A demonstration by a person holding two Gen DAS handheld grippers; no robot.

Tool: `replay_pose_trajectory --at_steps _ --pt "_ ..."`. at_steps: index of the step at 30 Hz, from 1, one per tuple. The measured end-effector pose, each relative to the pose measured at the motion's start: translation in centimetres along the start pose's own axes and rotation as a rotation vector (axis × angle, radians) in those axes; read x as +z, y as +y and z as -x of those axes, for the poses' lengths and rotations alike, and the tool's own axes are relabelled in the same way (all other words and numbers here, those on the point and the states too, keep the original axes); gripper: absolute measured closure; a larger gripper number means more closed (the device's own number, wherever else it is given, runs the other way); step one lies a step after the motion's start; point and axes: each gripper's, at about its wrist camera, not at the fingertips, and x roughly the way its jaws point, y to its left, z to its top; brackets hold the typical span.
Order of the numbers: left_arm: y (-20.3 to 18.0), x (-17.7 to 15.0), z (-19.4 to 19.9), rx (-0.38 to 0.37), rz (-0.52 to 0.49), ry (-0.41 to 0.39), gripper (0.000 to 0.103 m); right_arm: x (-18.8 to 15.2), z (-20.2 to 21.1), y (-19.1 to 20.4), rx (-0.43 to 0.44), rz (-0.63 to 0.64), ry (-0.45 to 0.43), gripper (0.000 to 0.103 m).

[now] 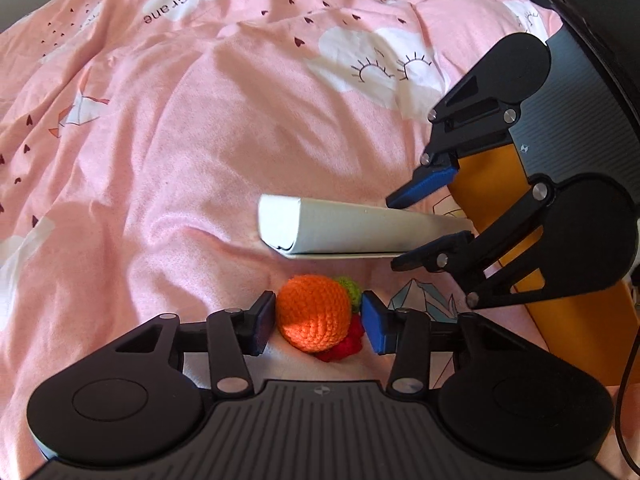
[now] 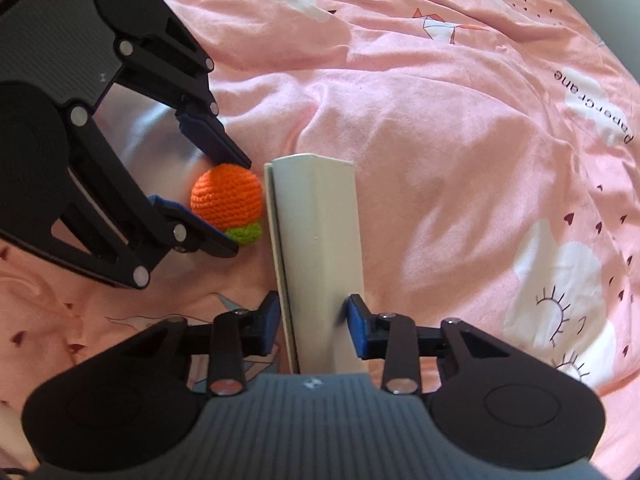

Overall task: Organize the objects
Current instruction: 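Grasp the orange crocheted fruit with the left gripper while the right grasps the white glasses case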

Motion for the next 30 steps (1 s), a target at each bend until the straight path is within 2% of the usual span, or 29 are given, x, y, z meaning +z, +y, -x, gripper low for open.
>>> replay_pose_trajectory --at_steps 4,6,9,12,15,19,21,23,30 --pt "-0.3 -1.0 2.6 0.022 -0.025 0.001 0.051 -0.2 1.8 -0.1 0.172 -0.035 0.005 0.07" --pt "-0.8 -1.2 3.3 0.035 -0.032 0.017 0.051 -0.2 1.7 0.1 0.223 -0.035 0.031 0.071" --pt "-1.1 -1.5 3.1 0.045 -0.032 0.018 0.051 -0.2 0.5 -0.1 0.166 -0.037 0.074 0.072" --pt "-0.6 -0.8 1.9 0.042 -0.015 0.018 0.051 0.1 0.1 -1.1 0.12 -0.088 0.073 0.071" --pt "-0.4 -0.6 1.4 0.038 -0.002 0.018 0.051 0.4 -0.1 -1.4 -0.009 -0.076 0.088 0.069" --pt "-0.3 -0.3 1.2 0.033 0.006 0.004 0.051 0.5 -0.4 -1.8 0.0 -0.122 0.097 0.067" --pt "-0.1 -0.2 0.9 0.032 0.009 0.0 0.051 0.5 -0.4 -1.5 -0.004 -0.126 0.086 0.047" --pt "-0.2 -0.2 0.6 0.038 0.005 0.005 0.051 0.6 -0.7 -1.1 0.01 -0.136 0.085 0.04" --pt "0.1 -0.1 -0.6 0.062 0.025 0.07 0.049 0.1 -3.2 0.8 -0.006 -0.116 0.139 0.039"
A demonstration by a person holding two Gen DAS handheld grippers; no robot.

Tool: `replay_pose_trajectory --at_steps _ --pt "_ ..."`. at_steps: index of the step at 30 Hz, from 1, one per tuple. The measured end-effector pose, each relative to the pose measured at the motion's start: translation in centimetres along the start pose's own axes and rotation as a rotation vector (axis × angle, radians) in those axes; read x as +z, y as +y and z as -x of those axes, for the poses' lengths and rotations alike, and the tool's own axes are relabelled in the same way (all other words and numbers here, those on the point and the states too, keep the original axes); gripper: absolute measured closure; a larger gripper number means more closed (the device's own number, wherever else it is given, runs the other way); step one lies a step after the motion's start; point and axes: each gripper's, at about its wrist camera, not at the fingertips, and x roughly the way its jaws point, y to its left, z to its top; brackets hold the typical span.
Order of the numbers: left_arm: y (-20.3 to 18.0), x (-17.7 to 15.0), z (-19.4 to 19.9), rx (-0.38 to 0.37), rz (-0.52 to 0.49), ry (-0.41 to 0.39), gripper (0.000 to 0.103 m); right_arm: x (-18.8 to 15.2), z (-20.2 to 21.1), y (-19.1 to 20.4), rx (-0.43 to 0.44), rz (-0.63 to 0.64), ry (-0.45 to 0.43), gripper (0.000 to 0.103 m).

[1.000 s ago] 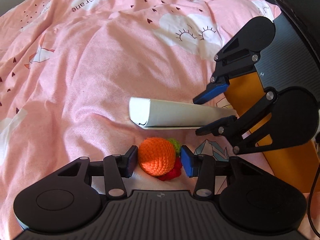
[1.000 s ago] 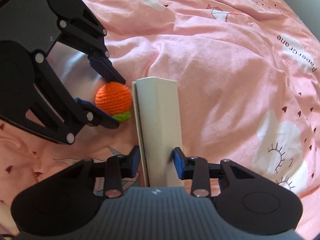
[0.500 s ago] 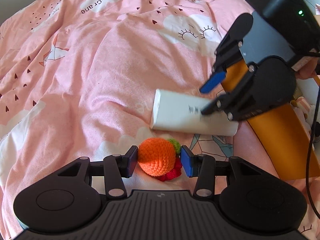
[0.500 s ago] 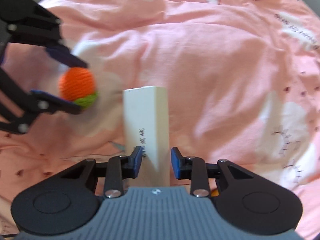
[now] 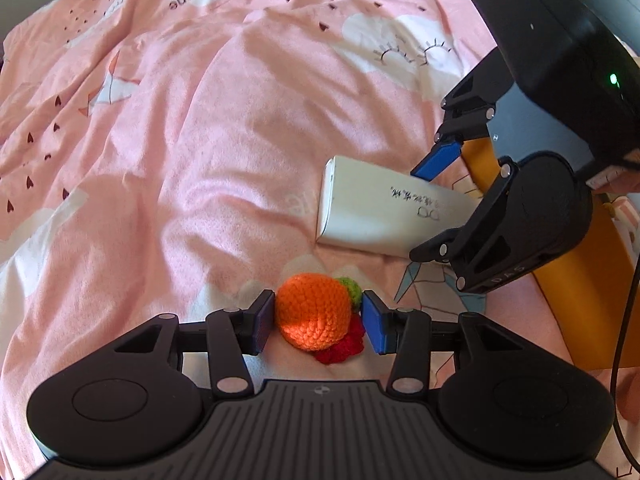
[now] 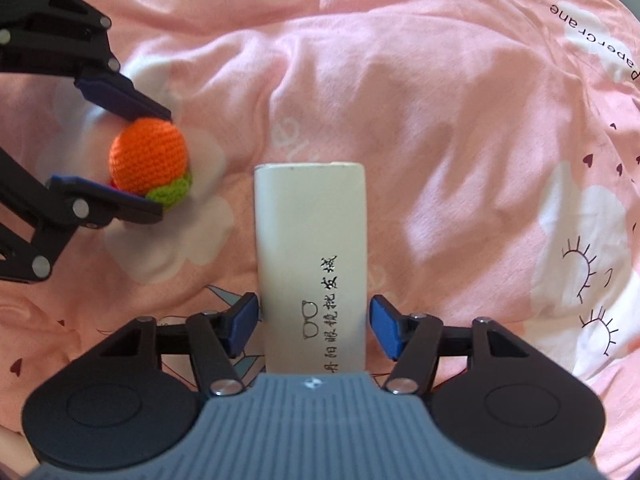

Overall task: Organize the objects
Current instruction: 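Grasp the orange crocheted fruit with the left gripper while the right grasps the white glasses case, then carry the crocheted fruit and glasses case over the orange box and lower them inside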

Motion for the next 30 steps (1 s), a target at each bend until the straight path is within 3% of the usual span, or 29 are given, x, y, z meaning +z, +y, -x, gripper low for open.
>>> replay_pose_trajectory --at_steps 4,10,21,30 --pt "-0.1 0.3 -0.5 -0.005 0.01 0.069 0.046 -0.4 -0.9 0.6 -0.014 -0.007 0.011 0.04" --pt "-0.4 0.3 -0.6 0.009 0.005 0.085 0.049 -0.9 -0.6 1.7 -0.035 0.01 -0.011 0.041" --pt "-1.1 -0.6 4.3 0.004 -0.001 -0.076 0.051 -1.8 6.3 4.1 -0.074 0.139 -0.137 0.042" --pt "-5.1 1.9 9.2 -0.034 -0.064 -0.224 0.051 -3.5 14.5 1.3 -0.192 0.285 -0.227 0.042"
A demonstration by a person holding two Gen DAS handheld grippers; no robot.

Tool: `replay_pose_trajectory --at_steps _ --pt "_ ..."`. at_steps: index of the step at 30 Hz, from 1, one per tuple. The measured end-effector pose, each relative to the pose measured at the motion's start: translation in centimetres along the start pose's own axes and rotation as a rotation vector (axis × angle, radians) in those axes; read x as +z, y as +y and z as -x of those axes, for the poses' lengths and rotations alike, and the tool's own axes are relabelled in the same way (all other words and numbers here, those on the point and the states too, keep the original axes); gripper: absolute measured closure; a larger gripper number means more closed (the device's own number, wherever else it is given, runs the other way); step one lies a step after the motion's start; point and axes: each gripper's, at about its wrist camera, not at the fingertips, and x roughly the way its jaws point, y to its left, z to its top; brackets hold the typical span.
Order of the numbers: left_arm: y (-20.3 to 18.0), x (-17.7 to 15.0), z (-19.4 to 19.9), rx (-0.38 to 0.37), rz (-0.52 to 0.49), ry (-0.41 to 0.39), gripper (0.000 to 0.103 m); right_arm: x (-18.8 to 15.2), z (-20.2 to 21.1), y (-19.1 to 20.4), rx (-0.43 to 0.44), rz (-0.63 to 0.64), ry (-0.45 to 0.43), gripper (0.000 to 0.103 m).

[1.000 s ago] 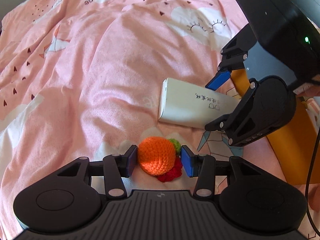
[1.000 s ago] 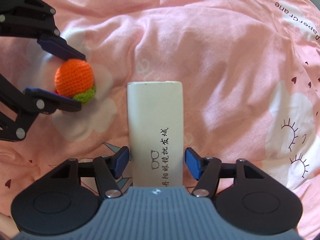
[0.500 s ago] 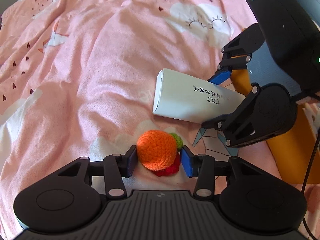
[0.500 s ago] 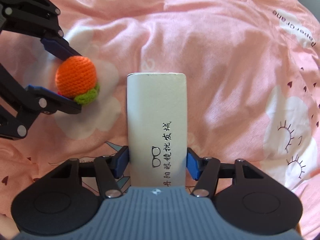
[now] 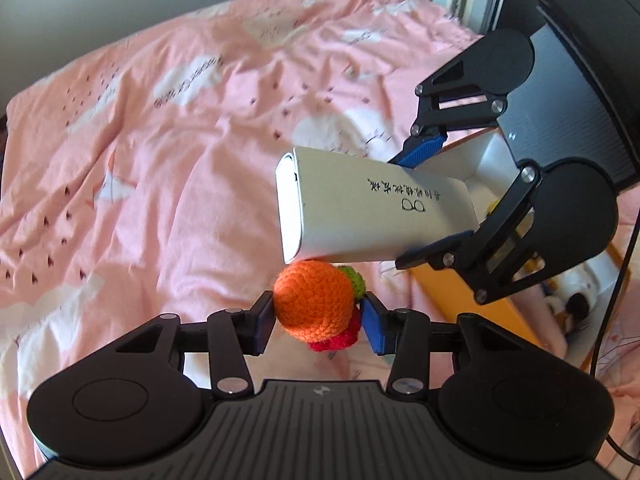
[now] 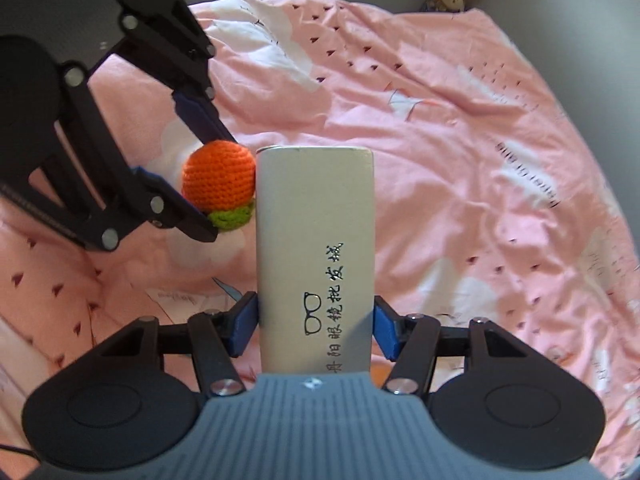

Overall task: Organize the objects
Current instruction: 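Carry the crocheted fruit and glasses case over the orange box and lower them inside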

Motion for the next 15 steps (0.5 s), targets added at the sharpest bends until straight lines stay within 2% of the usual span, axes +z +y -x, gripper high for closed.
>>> replay_pose_trajectory --at_steps 3,8,12,15 --pt "-2.0 1.2 0.3 -0.039 -0.033 -0.027 0.051 -1.7 2.1 -0.6 -0.037 0.038 0.031 0.042" --pt "-4.6 3.0 -0.2 -0.078 -0.08 -0.057 0.051 -6.7 4.0 -0.8 -0.095 0.118 0.12 0.042" --pt "-6.6 4.4 -1.5 -0.106 -0.115 -0.067 0.051 -11.1 3.2 -0.5 -0.097 0.193 0.203 0.042" --pt "-7.9 5.6 -3.3 -0.116 -0.152 -0.065 0.051 -13.2 1.4 -0.4 -0.111 0.251 0.228 0.042"
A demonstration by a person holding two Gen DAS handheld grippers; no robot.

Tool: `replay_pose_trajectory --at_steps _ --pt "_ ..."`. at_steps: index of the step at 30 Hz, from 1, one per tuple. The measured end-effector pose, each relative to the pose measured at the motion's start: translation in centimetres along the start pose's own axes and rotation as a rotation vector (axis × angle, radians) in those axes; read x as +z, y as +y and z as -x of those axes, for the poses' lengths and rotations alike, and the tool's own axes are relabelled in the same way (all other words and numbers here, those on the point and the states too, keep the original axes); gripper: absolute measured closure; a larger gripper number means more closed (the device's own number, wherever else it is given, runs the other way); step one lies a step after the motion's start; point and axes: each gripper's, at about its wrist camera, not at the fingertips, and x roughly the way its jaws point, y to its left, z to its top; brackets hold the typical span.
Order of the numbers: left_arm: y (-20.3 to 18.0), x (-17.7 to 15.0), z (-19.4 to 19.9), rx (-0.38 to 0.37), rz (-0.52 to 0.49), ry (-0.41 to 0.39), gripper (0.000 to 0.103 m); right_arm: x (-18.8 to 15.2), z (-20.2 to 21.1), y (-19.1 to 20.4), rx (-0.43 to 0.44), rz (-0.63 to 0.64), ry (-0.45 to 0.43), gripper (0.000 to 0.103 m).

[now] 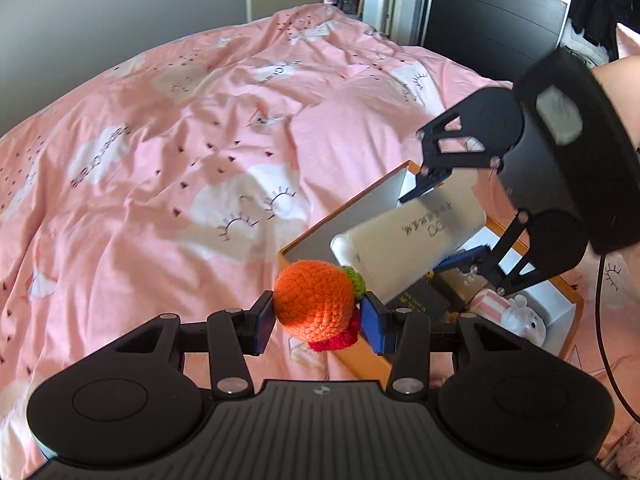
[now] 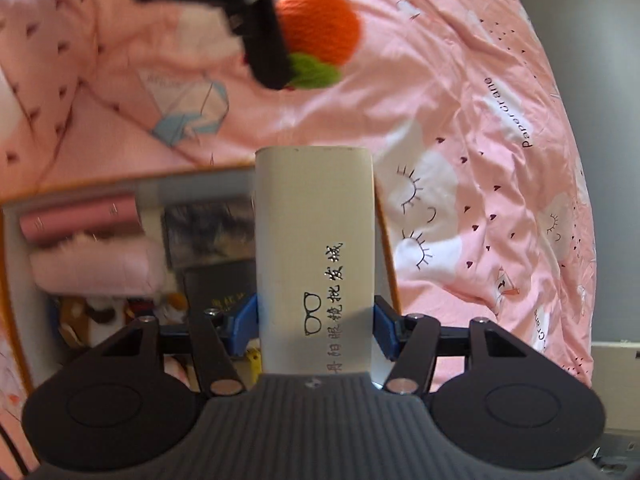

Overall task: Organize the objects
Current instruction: 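Carry the crocheted fruit and glasses case over the orange box and lower them inside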

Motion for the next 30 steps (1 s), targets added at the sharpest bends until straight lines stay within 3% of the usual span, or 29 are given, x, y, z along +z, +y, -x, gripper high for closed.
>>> replay_pose_trajectory --at_steps 6,15,21,30 --pt "-0.4 1.7 -3.3 -0.002 -0.024 0.034 0.051 -1.0 -4.8 0.2 0.029 0.088 0.007 0.042" --pt "0.5 2.8 -6.6 -0.019 -0.032 0.088 0.051 -0.1 -10.1 -1.6 0.121 0.075 -0.052 0.042" --pt "0.9 2.8 -8.0 -0.035 -0.028 0.104 0.051 -0.1 -10.7 -1.5 0.158 0.128 -0.083 0.041" --pt "1.1 2.7 -8.0 -0.027 -0.014 0.109 0.051 0.0 -10.1 -1.3 0.156 0.096 -0.091 0.04"
